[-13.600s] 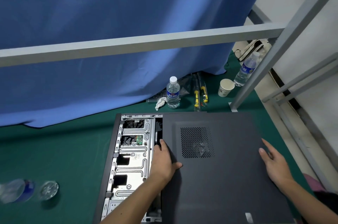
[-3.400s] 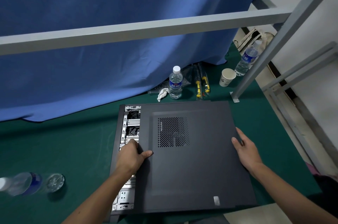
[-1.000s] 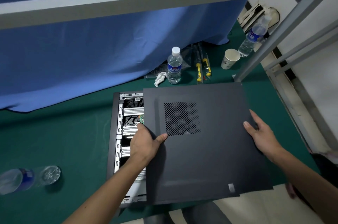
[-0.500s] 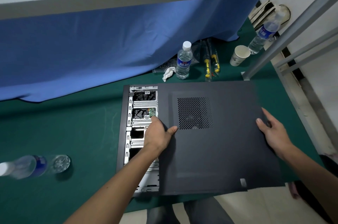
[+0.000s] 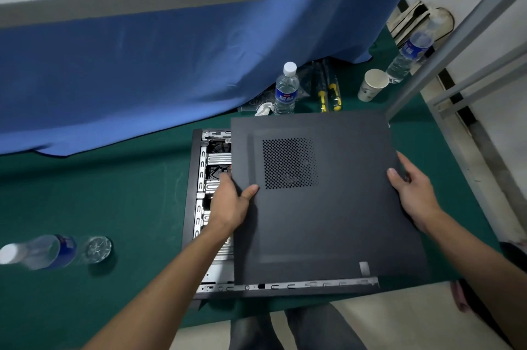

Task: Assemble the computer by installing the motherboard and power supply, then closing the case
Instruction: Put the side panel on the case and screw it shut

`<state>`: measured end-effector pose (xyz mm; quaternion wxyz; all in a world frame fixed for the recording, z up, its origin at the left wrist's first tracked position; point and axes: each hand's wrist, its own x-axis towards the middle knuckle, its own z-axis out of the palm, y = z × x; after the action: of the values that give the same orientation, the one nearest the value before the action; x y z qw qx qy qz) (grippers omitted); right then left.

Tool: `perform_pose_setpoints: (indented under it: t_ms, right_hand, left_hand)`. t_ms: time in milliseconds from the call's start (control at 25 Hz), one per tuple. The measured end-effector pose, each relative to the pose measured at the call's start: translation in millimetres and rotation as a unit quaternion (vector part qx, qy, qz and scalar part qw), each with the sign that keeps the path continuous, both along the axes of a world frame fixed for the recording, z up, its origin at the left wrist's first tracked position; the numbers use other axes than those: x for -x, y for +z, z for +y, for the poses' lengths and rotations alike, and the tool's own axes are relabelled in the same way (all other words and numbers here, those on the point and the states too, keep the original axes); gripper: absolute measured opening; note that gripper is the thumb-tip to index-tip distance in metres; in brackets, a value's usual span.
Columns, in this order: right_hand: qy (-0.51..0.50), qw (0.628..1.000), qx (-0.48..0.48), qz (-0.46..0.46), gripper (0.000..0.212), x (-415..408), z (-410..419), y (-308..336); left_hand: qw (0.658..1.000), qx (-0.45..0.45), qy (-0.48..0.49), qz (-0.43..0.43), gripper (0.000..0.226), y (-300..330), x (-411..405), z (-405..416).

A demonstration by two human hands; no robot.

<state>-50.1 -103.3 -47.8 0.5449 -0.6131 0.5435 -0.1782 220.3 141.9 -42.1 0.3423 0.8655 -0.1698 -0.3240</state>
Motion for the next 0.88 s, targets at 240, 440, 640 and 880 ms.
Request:
perform_pose_setpoints:
  t_ms: [240, 440, 640, 880]
  right_hand:
    - [0.009, 1.0, -0.018, -0.01, 0.052, -19.5, 2.0, -2.3]
    - [-0.01, 0.999, -0.036, -0.007, 0.052, -5.8, 25.7, -15.2]
    - [-0.006, 1.0, -0.03, -0.002, 0.053, -10.7, 40.5, -22.2]
    - [-0.002, 1.0, -0.023, 0.016, 0.054, -20.7, 49.0, -21.4]
  left_hand:
    - [0.999, -0.042, -0.01, -0.029, 0.045, 9.3, -21.9, 6.0]
    - [0.996, -0.08, -0.032, -0.028, 0.044, 1.1, -13.6, 16.8]
    - [0.994, -0.1, -0.028, -0.023, 0.048, -2.0, -19.0, 29.2]
    - [0.977, -0.184, -0.064, -0.092, 0.057, 4.9, -25.2, 30.0]
